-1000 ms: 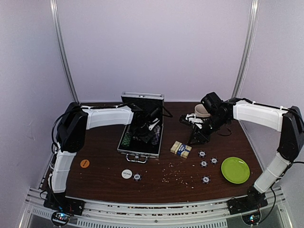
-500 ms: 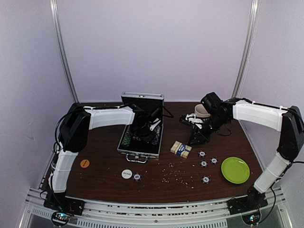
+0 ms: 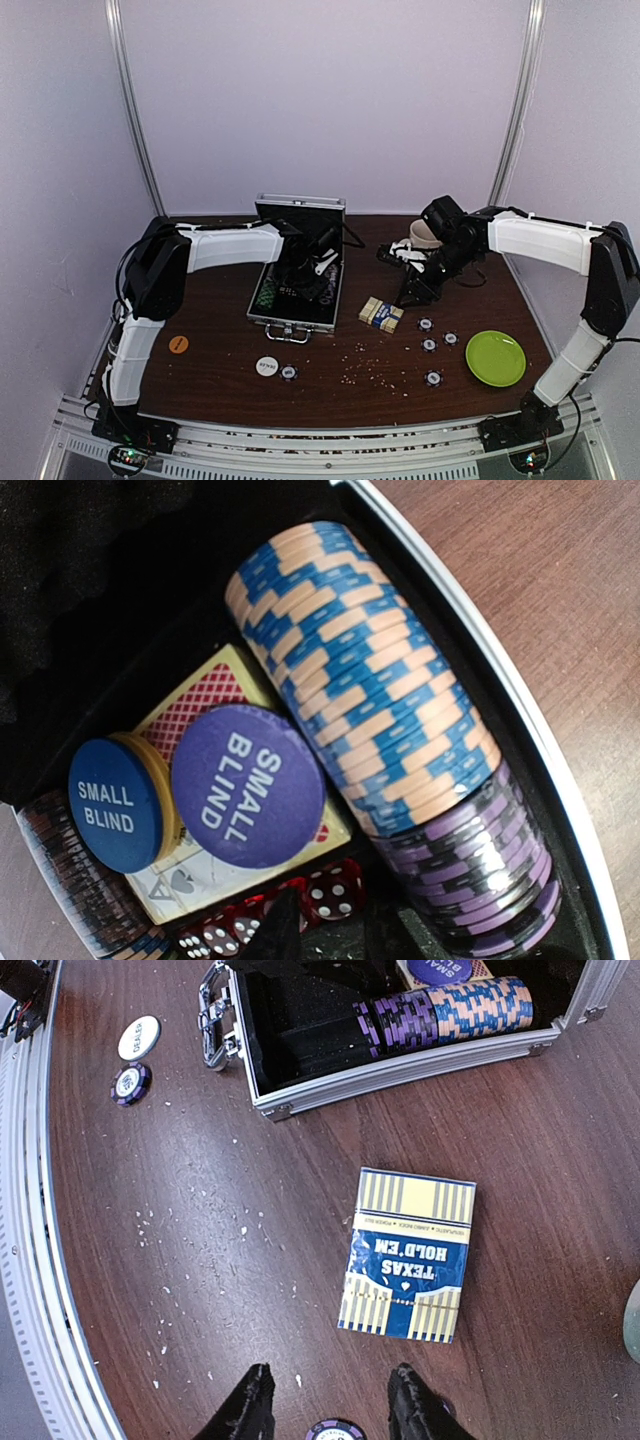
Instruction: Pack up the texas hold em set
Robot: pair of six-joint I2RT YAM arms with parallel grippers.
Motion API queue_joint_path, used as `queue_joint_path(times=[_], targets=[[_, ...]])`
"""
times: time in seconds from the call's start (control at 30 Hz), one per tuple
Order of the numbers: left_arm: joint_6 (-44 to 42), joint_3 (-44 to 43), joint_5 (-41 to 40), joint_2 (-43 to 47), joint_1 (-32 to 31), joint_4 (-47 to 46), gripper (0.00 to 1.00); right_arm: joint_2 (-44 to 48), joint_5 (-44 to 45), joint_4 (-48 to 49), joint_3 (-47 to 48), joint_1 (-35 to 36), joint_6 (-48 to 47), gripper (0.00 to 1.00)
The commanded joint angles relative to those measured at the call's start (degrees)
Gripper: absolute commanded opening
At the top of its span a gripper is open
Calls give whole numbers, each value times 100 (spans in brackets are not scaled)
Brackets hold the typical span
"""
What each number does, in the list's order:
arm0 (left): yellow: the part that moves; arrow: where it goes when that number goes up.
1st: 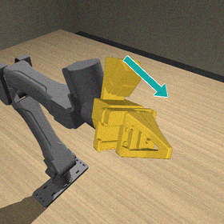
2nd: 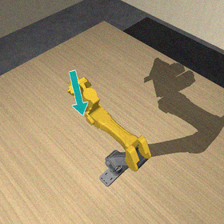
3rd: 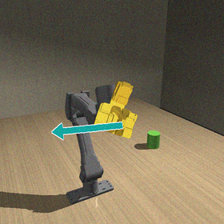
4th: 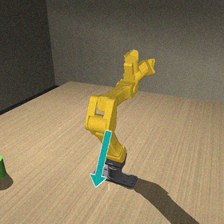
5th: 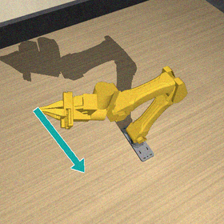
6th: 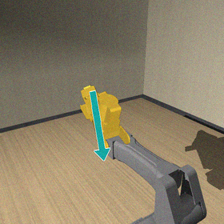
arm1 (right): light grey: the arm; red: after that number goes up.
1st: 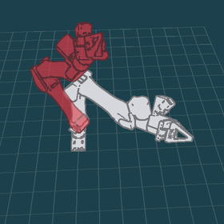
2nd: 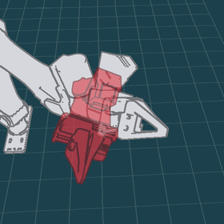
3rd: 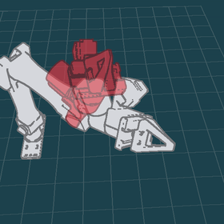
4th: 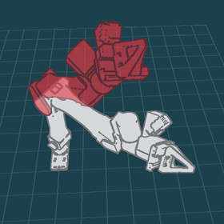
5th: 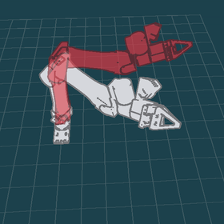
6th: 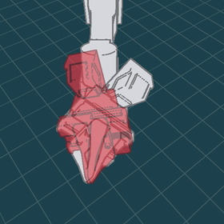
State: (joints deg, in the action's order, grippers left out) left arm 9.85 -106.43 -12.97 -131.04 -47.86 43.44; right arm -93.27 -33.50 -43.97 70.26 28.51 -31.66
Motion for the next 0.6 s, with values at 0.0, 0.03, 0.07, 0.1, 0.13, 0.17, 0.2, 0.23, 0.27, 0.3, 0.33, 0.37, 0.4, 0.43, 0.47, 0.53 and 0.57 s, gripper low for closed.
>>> queue_joint_path(times=[0.0, 0.03, 0.07, 0.1, 0.13, 0.17, 0.2, 0.23, 0.27, 0.3, 0.33, 0.37, 0.4, 0.43, 0.47, 0.53, 0.57], targets=[[-9, 47, -143, 242, 48, -45, 25, -61, -47, -66, 181, -8, -27, 40], [3, 109, -144, 363, 44, -46, 25, -57, -56, -68, 181, -5, -25, 40], [19, 200, -126, 499, 46, -46, 25, -68, -60, -66, 181, -2, -24, 40], [36, 299, -106, 675, 36, -46, 25, -67, -67, -67, 180, -3, -24, 40], [36, 422, -52, 849, 36, -42, 25, -68, -69, -67, 188, -4, -24, 40], [22, 563, 54, 1052, 38, -50, 25, -78, -76, -81, 196, -4, -22, 40], [19, 701, 161, 1267, 32, -58, 25, -90, -72, -80, 197, -4, -24, 40], [22, 876, 249, 1470, 24, -67, 25, -97, -82, -90, 203, -4, -20, 40], [18, 1073, 367, 1698, 11, -68, 25, -95, -86, -105, 212, -4, -32, 40], [6, 1283, 487, 1994, 8, -65, 25, -97, -95, -116, 223, 4, -32, 40], [5, 1513, 583, 2201, 3, -64, 25, -101, -103, -120, 229, 5, -33, 40], [3, 1742, 677, 2433, -2, -56, 25, -93, -112, -120, 233, 5, -33, 40], [-3, 2008, 809, 2634, -13, -62, 27, -89, -118, -121, 230, 12, -38, 40], [-26, 2343, 967, 2848, -24, -55, 29, -87, -115, -116, 233, 14, -42, 40], [-41, 2566, 1088, 3037, -53, -33, 33, -100, -105, -120, 234, 22, -53, 40], [-64, 2942, 1233, 3301, -153, 150, 45, -124, -97, -130, 242, 39, -56, 40], [-96, 3118, 1290, 3395, -224, 275, 55, -132, -88, -130, 243, 48, -59, 40]])
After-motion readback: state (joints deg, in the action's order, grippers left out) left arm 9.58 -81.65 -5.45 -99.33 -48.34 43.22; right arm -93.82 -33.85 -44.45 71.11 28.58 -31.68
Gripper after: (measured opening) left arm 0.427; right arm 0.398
